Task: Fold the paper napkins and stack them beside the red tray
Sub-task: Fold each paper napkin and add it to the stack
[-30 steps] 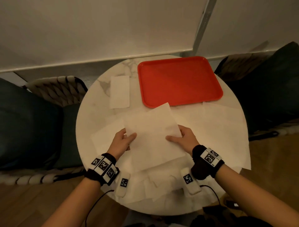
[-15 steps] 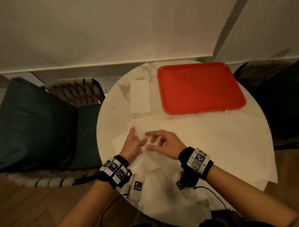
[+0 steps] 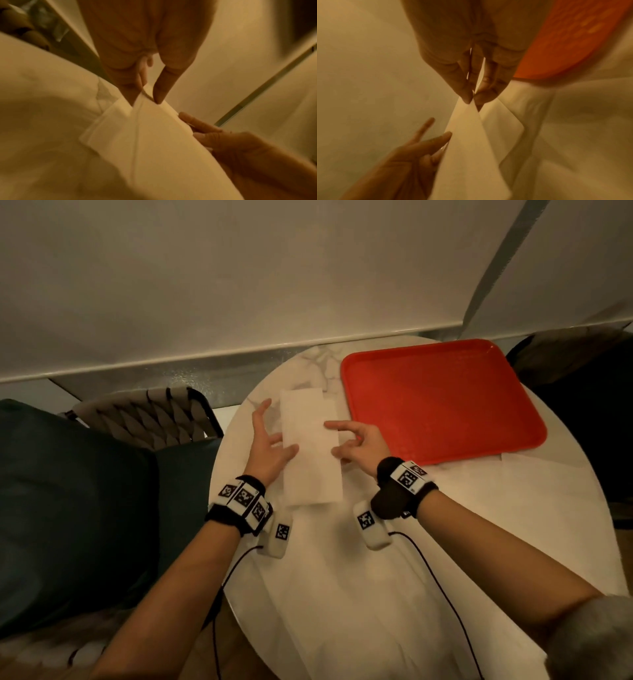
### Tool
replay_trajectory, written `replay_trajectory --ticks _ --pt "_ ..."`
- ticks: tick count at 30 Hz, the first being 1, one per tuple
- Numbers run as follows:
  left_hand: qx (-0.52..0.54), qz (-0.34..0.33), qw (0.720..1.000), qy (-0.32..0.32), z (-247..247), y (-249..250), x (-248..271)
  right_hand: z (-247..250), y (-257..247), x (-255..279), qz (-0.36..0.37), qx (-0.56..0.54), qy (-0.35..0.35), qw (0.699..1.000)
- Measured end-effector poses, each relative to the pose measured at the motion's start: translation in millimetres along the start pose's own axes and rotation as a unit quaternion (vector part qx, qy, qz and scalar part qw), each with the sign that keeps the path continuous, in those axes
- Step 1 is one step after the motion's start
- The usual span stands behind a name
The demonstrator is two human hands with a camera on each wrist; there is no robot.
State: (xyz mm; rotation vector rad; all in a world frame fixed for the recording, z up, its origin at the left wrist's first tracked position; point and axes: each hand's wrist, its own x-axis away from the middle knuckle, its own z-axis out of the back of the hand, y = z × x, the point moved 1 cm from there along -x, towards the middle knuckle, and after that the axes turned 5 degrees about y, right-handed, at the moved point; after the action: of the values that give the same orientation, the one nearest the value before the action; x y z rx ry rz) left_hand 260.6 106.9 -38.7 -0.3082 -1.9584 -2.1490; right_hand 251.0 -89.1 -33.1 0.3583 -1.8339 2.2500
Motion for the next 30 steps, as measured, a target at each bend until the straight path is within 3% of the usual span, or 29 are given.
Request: replay_trajectory --ticks 5,11,17,21,24,27,30 --pt "-0.162 -0.068 0.984 0.033 2 -11 -53 -9 2 -57 0.035 0.089 0.027 0.995" --pt "-0.247 -0.089 0.963 0.055 -1 -29 -84 -20 17 -101 0.081 0.226 0.006 0.971" --pt "-0.341 -0.083 0.936 0.031 -8 -37 -93 -27 26 -113 0.067 0.290 -0.006 0.955" --pt "-0.427 -0.074 0.901 0.021 -9 -30 -86 -19 18 -103 0.067 0.323 -0.013 0.944" --pt "-0.450 -0.128 0.883 0.016 -7 -14 -67 -4 4 -79 0.092 0.329 -0.025 0.940" --pt "-0.470 -0.166 0.867 -0.017 -7 0 -27 19 -9 -42 0.101 0.376 -0.050 0.920" --pt "-0.498 -0.164 0.849 -0.067 -12 2 30 45 -10 8 0.099 0.422 -0.070 0.898"
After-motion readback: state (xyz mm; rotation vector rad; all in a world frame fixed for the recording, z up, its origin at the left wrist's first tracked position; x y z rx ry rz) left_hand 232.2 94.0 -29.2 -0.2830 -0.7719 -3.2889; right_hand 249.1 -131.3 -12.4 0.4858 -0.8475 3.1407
